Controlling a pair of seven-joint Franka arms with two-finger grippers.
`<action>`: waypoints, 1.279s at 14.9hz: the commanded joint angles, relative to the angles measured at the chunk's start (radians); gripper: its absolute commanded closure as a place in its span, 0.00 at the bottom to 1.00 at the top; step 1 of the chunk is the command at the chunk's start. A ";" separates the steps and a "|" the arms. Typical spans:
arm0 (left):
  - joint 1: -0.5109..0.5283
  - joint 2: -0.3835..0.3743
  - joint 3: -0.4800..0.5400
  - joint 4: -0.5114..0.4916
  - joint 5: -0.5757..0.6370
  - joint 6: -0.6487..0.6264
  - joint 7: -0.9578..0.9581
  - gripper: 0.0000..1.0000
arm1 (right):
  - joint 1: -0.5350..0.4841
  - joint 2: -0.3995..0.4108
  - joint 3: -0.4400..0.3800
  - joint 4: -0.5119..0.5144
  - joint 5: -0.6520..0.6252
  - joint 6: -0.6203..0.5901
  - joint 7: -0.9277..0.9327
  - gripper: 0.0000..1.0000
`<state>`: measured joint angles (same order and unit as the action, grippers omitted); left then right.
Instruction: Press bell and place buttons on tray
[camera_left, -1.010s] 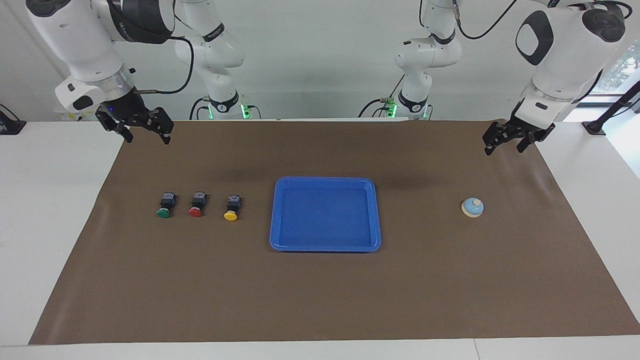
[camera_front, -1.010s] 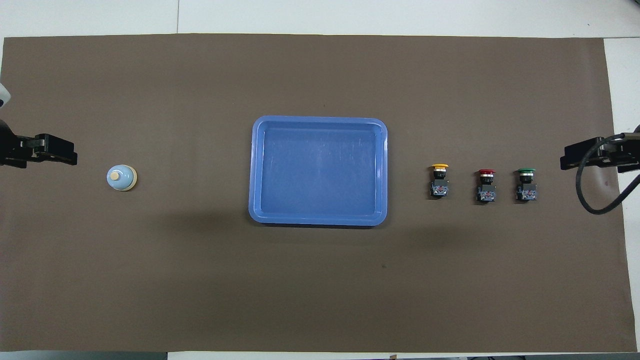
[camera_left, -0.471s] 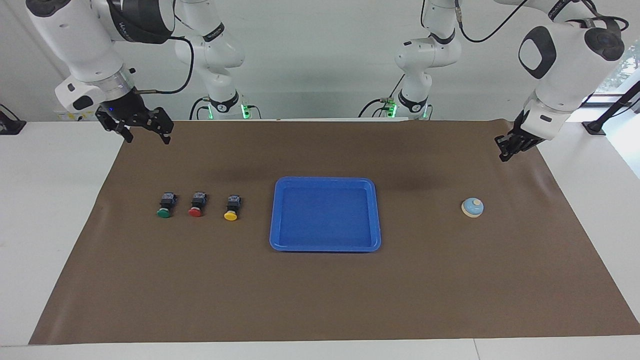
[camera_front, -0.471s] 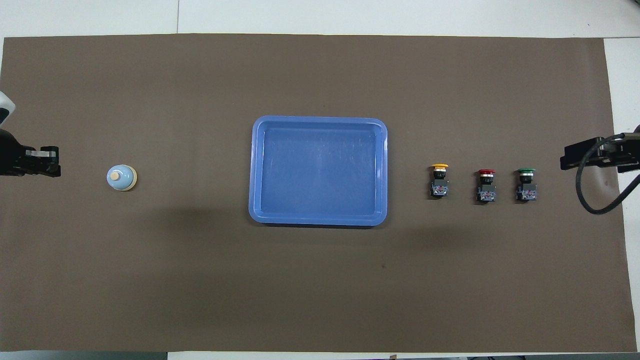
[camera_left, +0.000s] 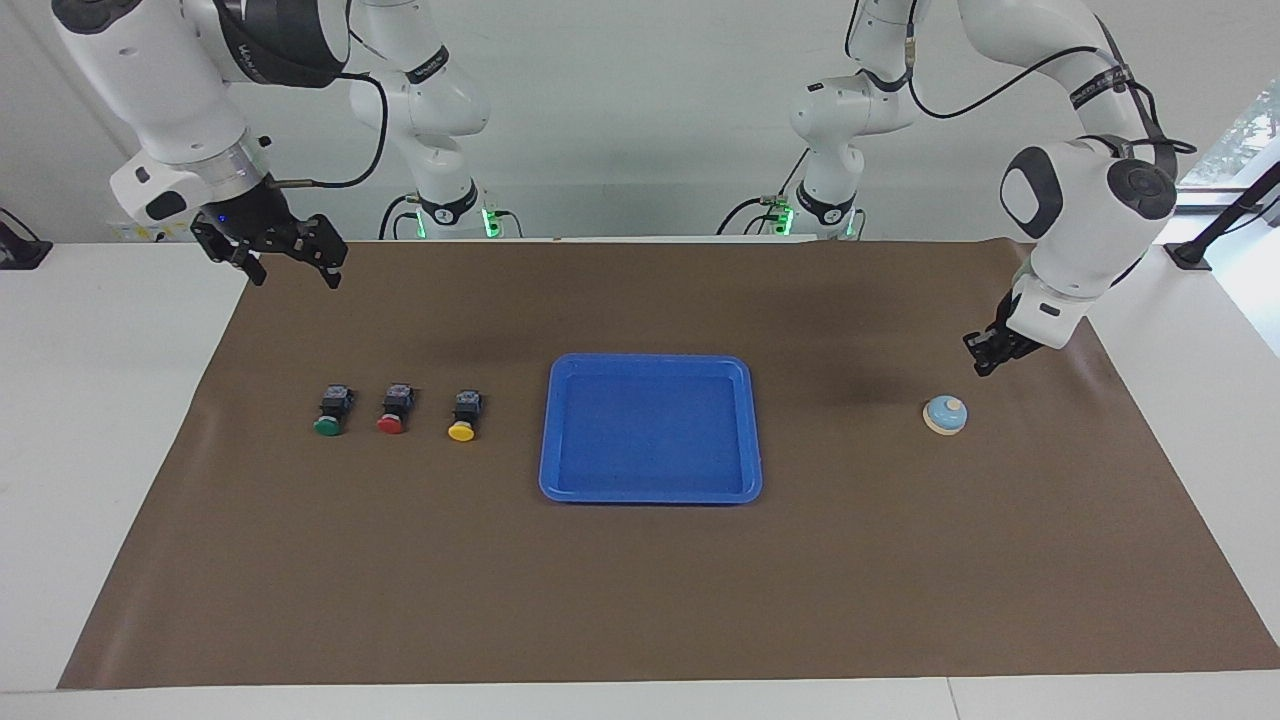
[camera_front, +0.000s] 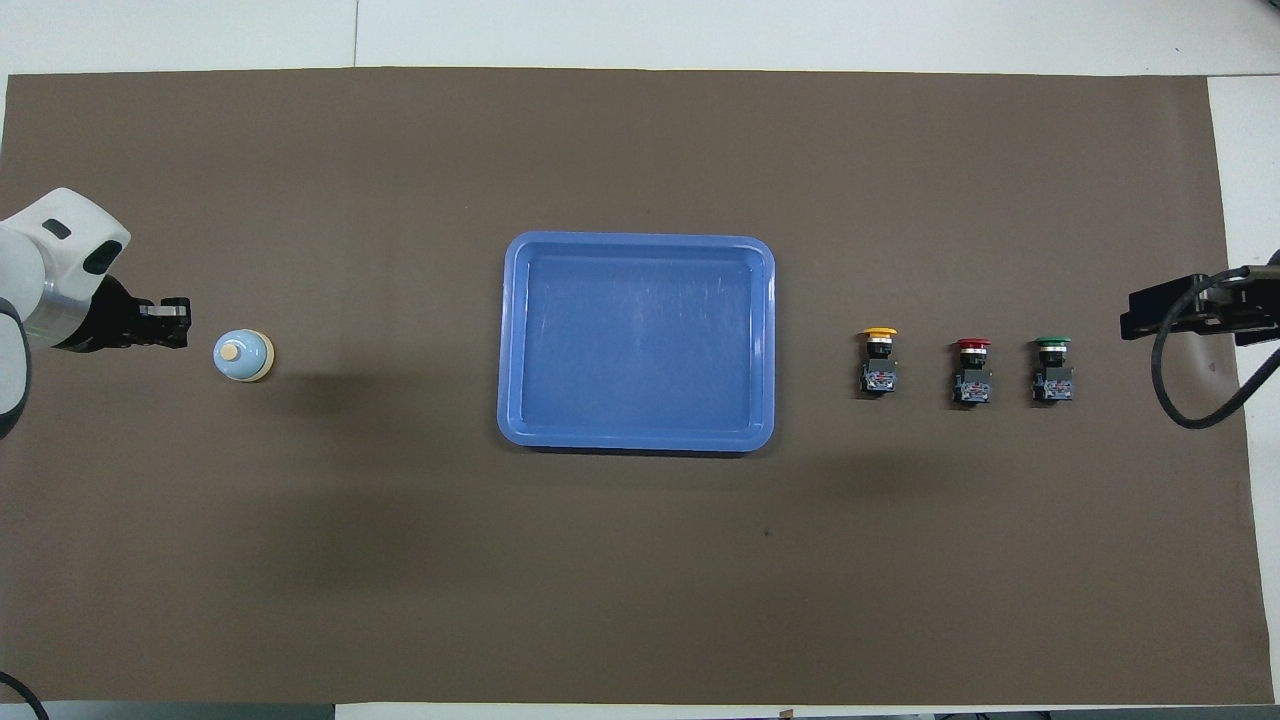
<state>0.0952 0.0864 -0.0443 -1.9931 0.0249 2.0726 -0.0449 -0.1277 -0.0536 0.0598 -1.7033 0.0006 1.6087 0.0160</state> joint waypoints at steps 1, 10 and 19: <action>0.008 0.036 -0.005 -0.041 0.003 0.102 -0.013 1.00 | -0.012 -0.017 0.008 -0.016 0.007 0.000 -0.024 0.00; 0.009 0.076 -0.005 -0.160 0.003 0.267 -0.010 1.00 | -0.012 -0.017 0.008 -0.016 0.007 0.000 -0.024 0.00; -0.006 0.067 -0.009 0.163 0.003 -0.188 -0.007 0.72 | -0.012 -0.017 0.008 -0.016 0.007 0.000 -0.024 0.00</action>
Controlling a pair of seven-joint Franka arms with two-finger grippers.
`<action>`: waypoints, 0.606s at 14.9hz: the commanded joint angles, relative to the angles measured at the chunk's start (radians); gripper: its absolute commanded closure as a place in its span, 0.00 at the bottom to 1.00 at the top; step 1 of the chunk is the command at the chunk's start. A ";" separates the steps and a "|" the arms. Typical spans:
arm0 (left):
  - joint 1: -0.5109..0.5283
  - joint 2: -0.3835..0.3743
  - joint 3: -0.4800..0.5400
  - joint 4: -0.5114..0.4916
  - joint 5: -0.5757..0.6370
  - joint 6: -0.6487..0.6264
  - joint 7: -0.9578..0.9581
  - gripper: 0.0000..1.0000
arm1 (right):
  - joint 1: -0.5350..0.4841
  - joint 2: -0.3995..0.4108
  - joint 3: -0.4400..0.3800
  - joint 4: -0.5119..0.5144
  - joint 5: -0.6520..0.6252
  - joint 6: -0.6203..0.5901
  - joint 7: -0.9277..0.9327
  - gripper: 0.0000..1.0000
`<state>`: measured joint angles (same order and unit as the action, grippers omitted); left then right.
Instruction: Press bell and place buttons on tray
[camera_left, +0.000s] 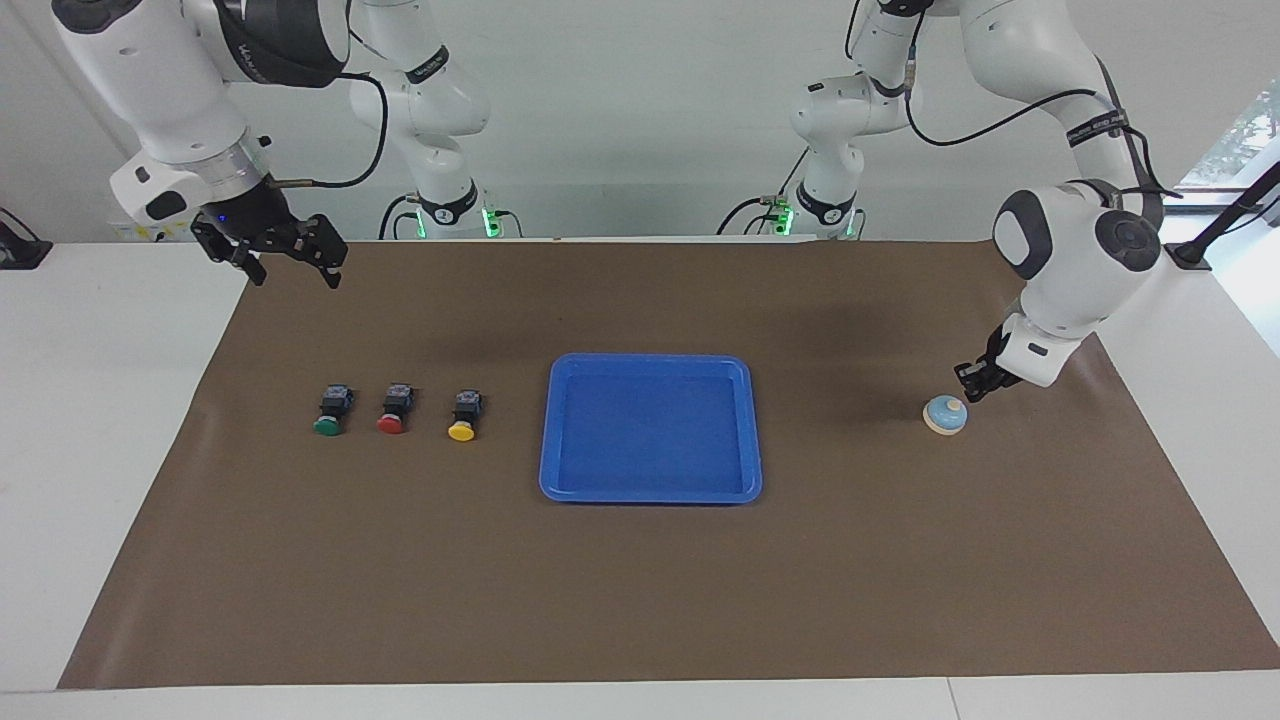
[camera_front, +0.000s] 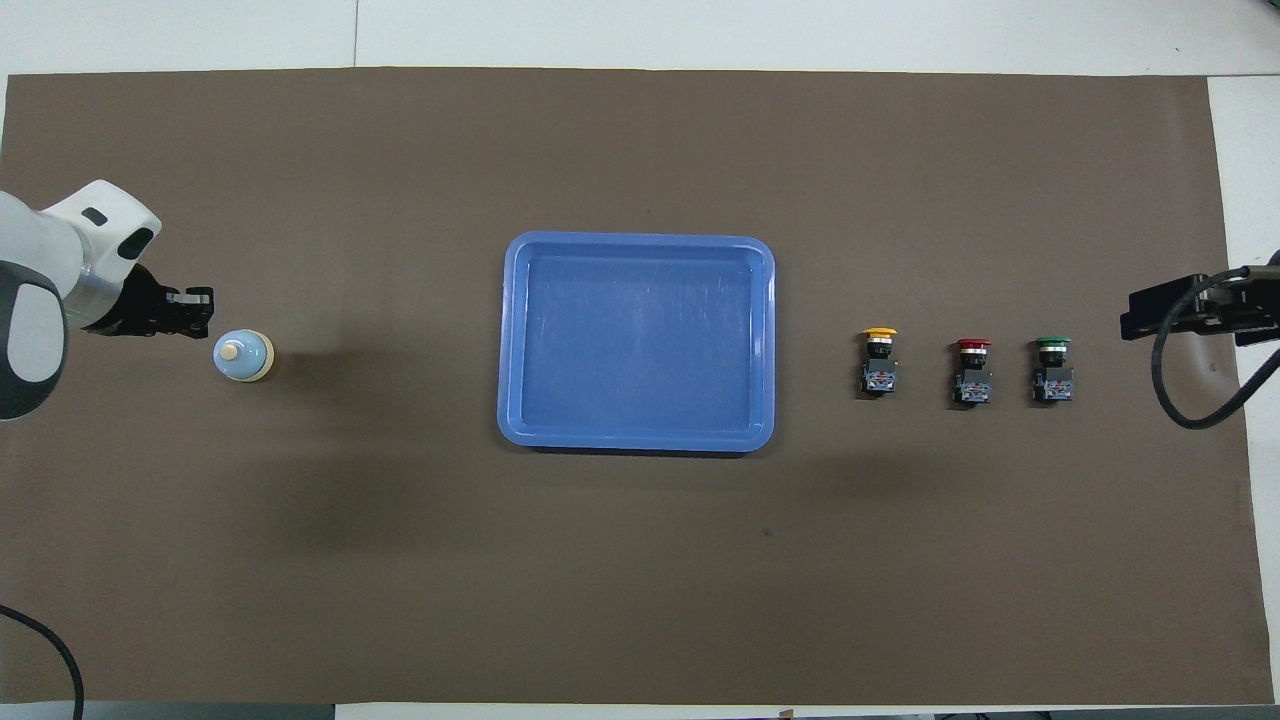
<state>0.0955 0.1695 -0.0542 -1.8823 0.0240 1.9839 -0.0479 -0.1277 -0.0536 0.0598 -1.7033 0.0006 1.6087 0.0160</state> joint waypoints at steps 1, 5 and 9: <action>-0.008 -0.037 -0.003 0.061 0.004 -0.138 -0.004 0.51 | -0.012 -0.017 0.008 -0.016 0.007 0.000 -0.024 0.00; -0.013 -0.163 -0.003 0.061 0.004 -0.244 -0.012 0.00 | -0.012 -0.017 0.008 -0.016 0.007 0.000 -0.024 0.00; -0.025 -0.193 -0.004 0.057 0.004 -0.301 -0.018 0.00 | -0.012 -0.017 0.008 -0.018 0.007 -0.001 -0.022 0.00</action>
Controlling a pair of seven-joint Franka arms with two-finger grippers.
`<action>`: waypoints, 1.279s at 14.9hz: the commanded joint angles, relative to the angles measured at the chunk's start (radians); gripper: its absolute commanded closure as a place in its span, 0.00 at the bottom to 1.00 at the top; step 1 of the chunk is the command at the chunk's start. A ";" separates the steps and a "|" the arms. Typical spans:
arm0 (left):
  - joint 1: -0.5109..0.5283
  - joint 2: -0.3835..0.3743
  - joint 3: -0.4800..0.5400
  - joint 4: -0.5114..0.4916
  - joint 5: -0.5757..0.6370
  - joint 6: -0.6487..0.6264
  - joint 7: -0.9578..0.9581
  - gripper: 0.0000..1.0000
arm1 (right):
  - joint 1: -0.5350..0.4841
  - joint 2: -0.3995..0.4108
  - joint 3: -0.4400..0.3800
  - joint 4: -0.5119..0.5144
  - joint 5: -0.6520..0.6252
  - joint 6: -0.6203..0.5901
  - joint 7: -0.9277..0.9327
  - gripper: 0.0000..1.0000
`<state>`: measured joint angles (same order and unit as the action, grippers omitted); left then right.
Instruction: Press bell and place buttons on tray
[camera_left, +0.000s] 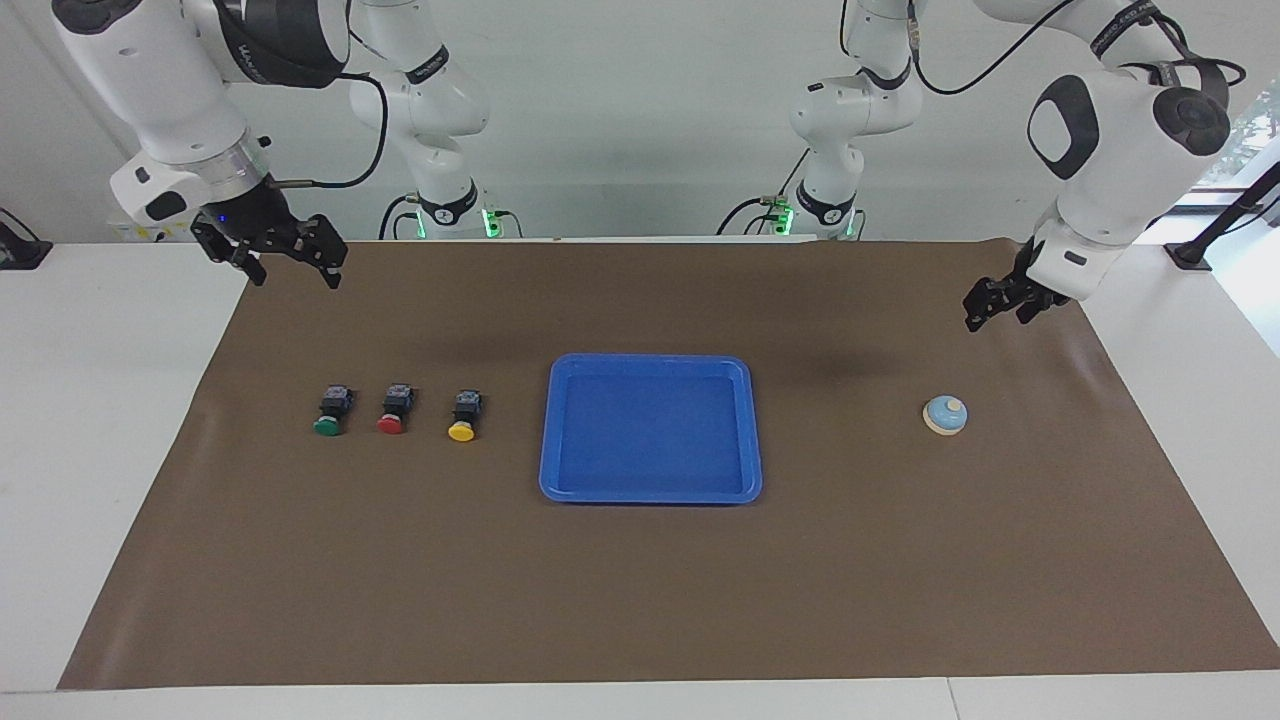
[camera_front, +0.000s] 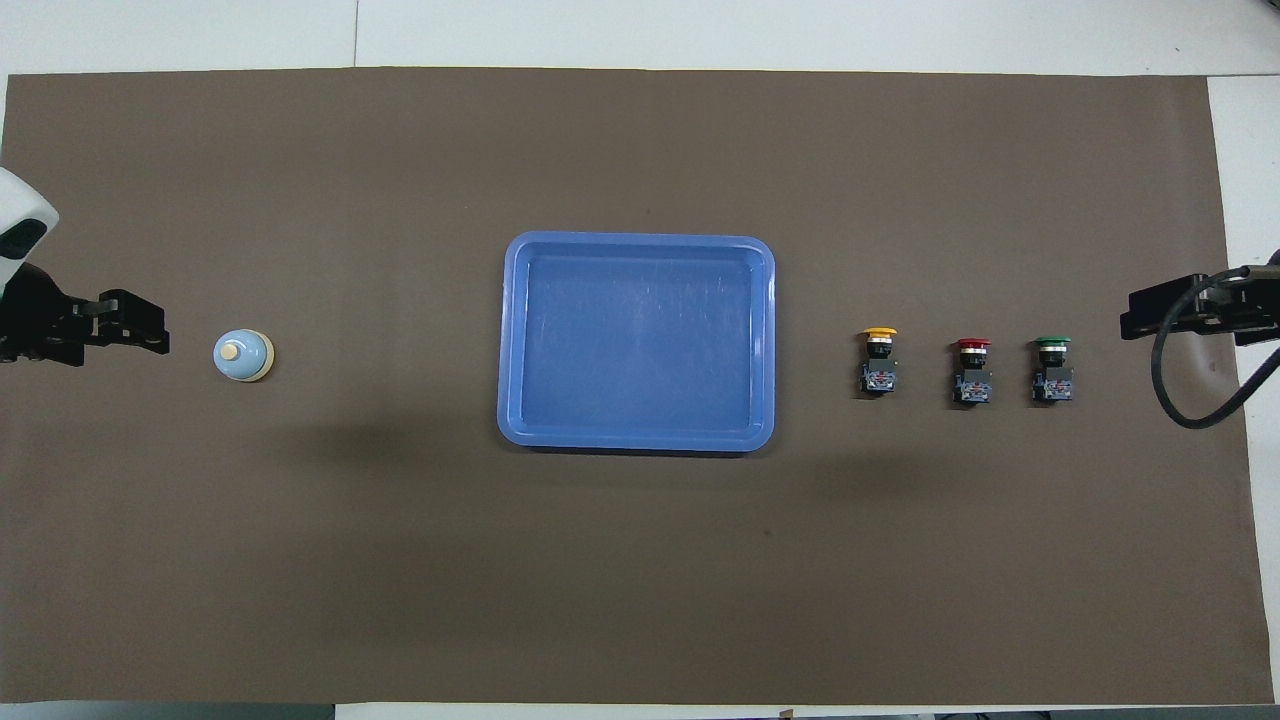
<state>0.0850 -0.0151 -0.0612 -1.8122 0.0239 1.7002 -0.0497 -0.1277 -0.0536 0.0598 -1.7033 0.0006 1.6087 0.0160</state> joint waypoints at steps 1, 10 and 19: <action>-0.033 -0.009 0.003 -0.015 0.004 -0.023 -0.016 0.00 | -0.015 -0.017 0.008 -0.016 0.007 -0.016 -0.027 0.00; -0.045 -0.028 0.000 0.001 -0.033 -0.088 -0.016 0.00 | -0.183 -0.008 0.005 -0.076 0.021 0.098 -0.129 0.00; -0.163 -0.025 0.092 0.001 -0.039 -0.077 -0.036 0.00 | -0.178 0.090 0.009 -0.398 0.027 0.509 -0.096 0.01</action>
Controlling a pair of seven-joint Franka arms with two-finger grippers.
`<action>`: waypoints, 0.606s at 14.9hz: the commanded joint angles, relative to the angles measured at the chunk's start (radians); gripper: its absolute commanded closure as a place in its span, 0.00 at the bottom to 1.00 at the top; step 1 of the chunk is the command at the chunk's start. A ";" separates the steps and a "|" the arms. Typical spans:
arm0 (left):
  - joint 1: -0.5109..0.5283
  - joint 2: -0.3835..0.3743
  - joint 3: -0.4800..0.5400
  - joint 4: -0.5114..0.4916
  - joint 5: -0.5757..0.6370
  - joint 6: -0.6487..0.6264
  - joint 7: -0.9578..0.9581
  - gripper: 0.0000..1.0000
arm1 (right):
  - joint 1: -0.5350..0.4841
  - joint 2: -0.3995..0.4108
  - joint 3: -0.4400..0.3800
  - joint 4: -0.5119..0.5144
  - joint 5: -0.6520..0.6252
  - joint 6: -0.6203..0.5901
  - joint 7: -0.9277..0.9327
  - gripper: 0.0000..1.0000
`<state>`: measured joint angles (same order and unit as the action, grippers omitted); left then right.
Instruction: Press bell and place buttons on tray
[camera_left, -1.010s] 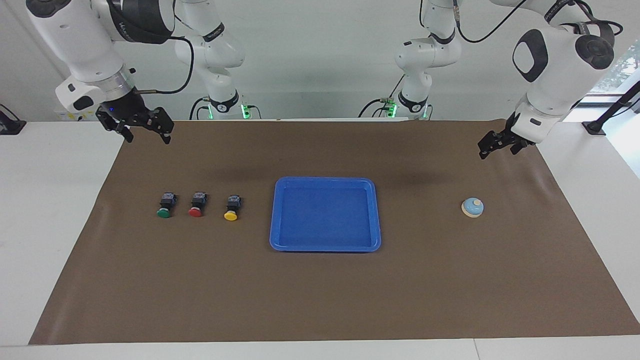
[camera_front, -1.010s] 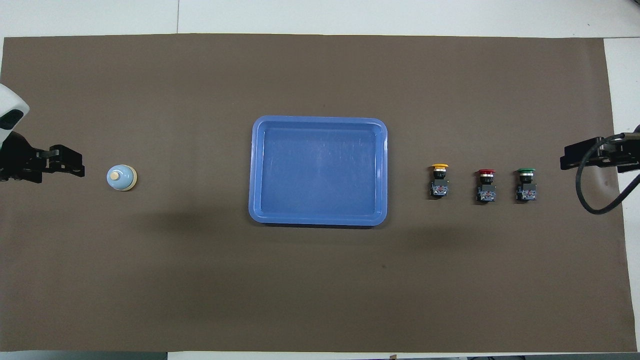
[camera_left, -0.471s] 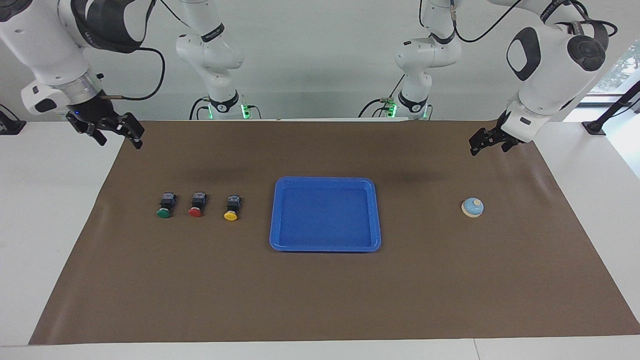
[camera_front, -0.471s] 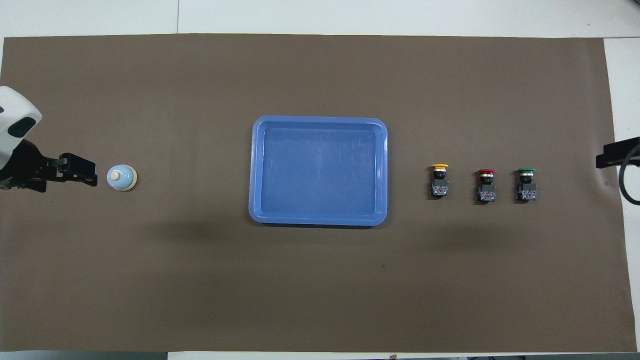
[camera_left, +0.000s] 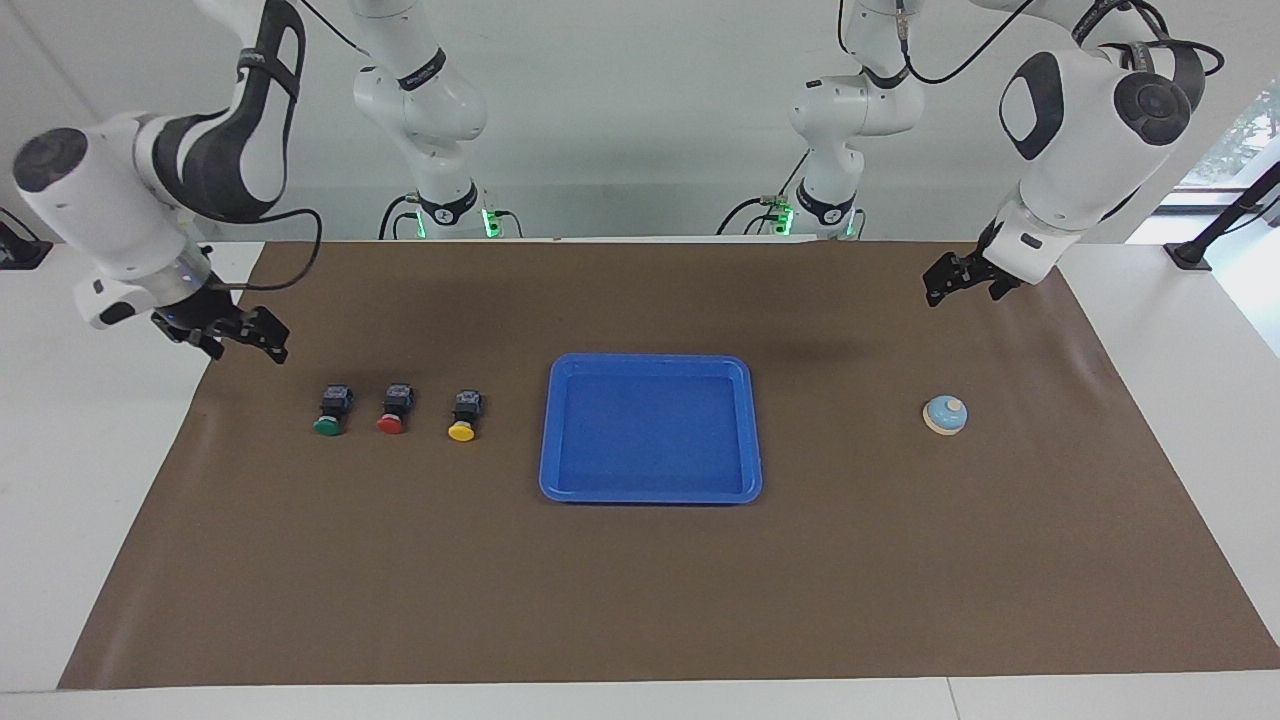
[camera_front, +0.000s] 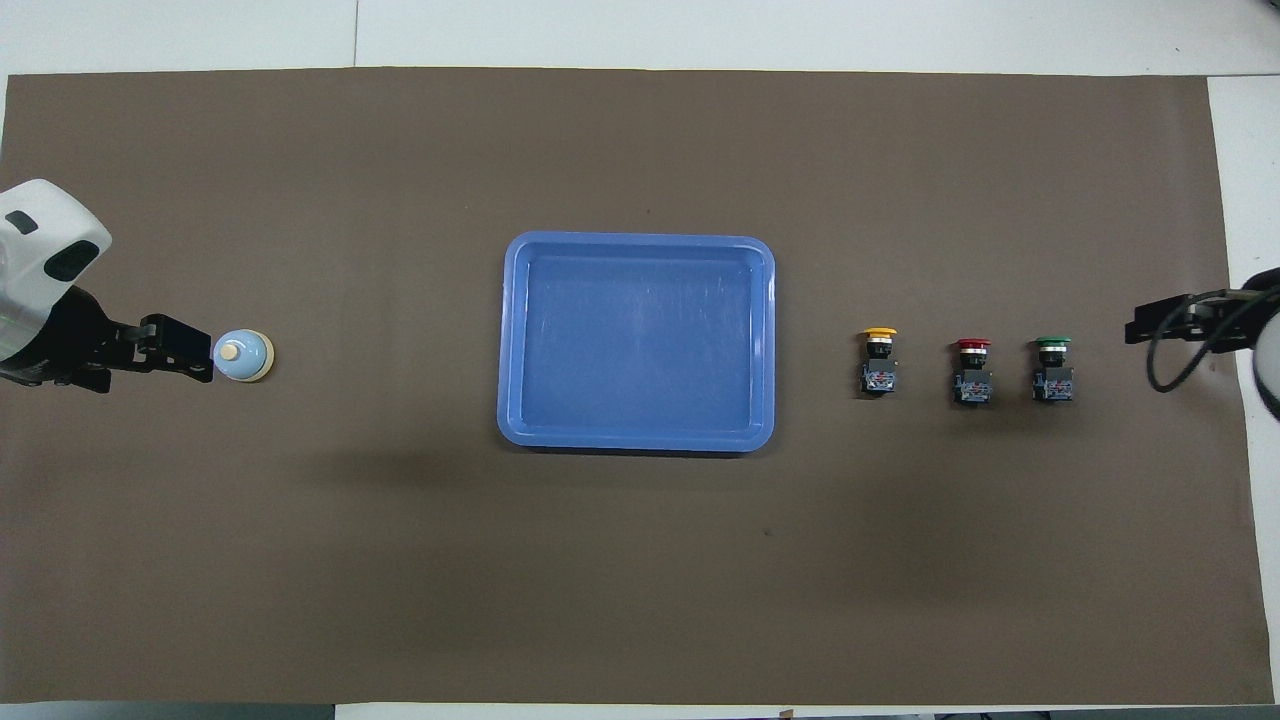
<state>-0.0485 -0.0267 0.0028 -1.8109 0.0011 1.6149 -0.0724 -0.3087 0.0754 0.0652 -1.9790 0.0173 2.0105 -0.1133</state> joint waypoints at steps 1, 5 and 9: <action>-0.030 -0.013 0.028 -0.001 -0.016 0.013 -0.013 0.00 | 0.002 -0.036 0.004 -0.173 0.010 0.167 0.032 0.00; -0.034 -0.015 0.025 0.004 -0.016 0.002 -0.017 0.00 | 0.005 -0.048 0.004 -0.270 0.009 0.267 0.030 0.00; -0.040 -0.013 0.023 0.038 -0.016 -0.015 -0.007 0.00 | 0.003 -0.046 0.004 -0.306 0.009 0.313 0.033 0.01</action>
<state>-0.0695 -0.0277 0.0098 -1.7820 -0.0011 1.6279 -0.0758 -0.2960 0.0578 0.0631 -2.2368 0.0173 2.2741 -0.0840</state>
